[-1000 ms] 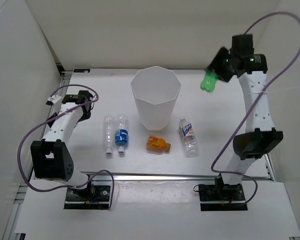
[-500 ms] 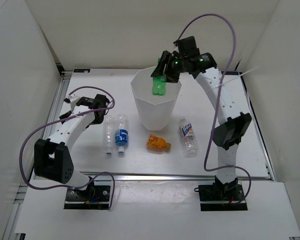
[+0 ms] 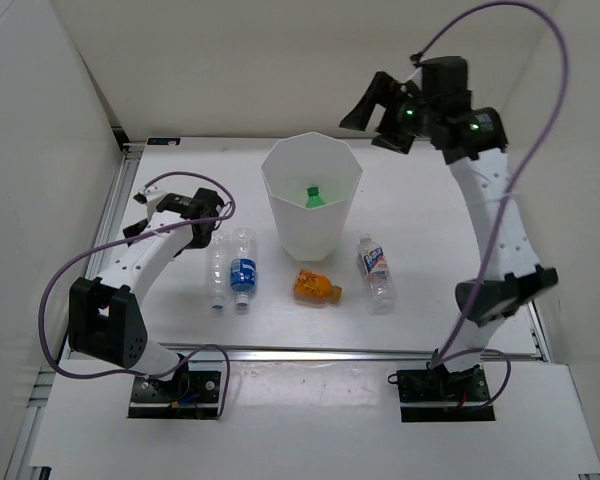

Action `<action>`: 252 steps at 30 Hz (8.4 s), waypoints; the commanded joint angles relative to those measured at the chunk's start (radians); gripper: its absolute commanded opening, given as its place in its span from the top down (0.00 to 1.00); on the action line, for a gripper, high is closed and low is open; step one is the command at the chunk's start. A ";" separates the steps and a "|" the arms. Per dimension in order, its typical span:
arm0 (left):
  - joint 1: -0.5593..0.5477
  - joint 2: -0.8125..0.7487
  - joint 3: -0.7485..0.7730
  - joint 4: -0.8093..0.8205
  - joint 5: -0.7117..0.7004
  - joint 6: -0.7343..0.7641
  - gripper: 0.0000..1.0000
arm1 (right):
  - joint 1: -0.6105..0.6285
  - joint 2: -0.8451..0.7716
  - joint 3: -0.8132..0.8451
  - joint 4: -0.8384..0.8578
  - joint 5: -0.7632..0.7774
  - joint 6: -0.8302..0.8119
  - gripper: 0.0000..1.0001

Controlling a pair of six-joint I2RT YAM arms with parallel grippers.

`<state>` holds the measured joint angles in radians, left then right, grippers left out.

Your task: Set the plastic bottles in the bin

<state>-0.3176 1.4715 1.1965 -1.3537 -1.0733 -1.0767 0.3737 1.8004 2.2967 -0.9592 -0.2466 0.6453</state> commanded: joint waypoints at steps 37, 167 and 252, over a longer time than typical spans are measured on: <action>-0.077 -0.375 -0.103 0.130 0.438 0.330 0.00 | -0.050 -0.108 -1.253 0.295 0.247 -0.251 0.44; -0.029 -0.134 -0.160 0.801 1.019 0.851 0.00 | -0.180 -0.371 -0.430 0.027 -0.198 -0.185 0.00; -0.090 -0.611 -0.161 0.679 0.504 0.663 0.00 | 0.797 -0.319 -1.056 0.293 0.629 -0.711 0.00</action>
<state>-0.4141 0.8890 1.0229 -0.6495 -0.4965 -0.4271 1.1629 1.4582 1.2598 -0.7734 0.3416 0.0128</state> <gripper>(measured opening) 0.998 0.998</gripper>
